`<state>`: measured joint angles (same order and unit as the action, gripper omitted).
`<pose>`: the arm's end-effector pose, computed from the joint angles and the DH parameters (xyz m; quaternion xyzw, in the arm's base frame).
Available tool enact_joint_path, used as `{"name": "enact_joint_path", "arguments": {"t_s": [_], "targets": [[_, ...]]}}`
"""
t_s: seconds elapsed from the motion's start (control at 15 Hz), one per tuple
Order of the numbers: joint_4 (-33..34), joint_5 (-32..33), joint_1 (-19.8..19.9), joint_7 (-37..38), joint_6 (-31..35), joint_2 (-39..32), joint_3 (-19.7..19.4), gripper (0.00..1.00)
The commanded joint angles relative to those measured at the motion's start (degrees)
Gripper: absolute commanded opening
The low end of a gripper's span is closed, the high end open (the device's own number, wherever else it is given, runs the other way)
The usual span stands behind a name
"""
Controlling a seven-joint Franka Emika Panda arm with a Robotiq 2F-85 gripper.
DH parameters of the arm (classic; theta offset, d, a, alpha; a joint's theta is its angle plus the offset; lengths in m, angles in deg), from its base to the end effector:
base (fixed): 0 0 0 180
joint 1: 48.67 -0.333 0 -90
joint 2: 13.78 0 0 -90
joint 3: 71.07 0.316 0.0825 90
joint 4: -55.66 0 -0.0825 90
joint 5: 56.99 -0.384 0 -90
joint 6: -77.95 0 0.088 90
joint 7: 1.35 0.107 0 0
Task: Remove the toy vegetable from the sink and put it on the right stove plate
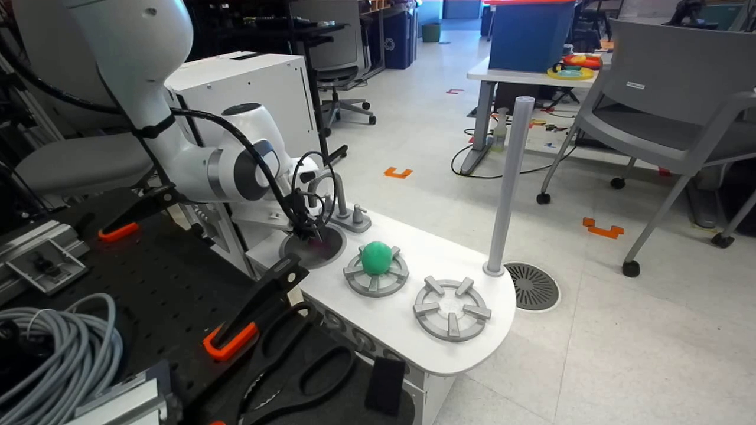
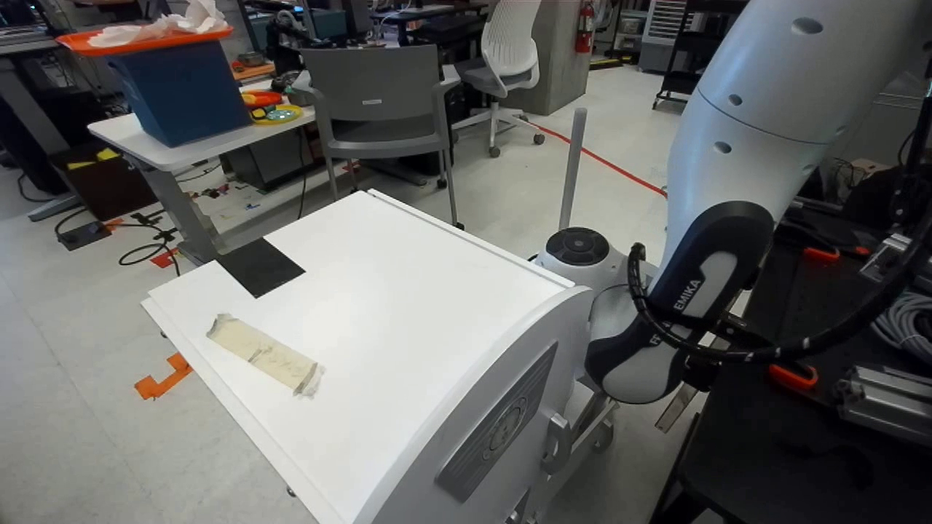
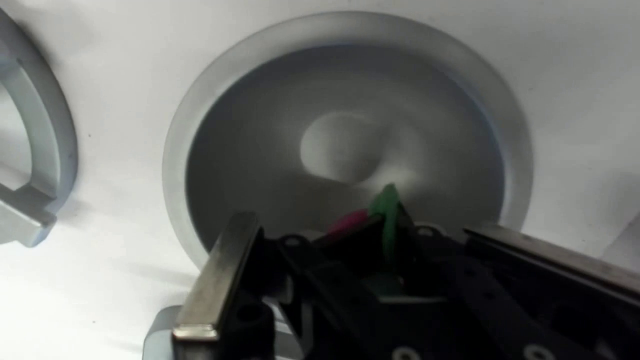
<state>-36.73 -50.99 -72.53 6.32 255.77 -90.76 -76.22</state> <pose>0.5484 0.1949 -0.1298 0.9789 0.1848 0.0821 0.0289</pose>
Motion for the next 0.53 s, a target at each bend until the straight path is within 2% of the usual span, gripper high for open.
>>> {"name": "enact_joint_path", "arguments": {"t_s": [0.0,0.2,0.47], "targets": [[-12.5,-3.4,-4.6,2.6,8.1,6.7,-3.0,0.00],[-21.0,-8.6,-6.5,3.0,14.4,11.4,-3.9,0.00],[-28.5,-15.6,-6.4,3.3,16.1,19.8,-4.1,0.00]]}}
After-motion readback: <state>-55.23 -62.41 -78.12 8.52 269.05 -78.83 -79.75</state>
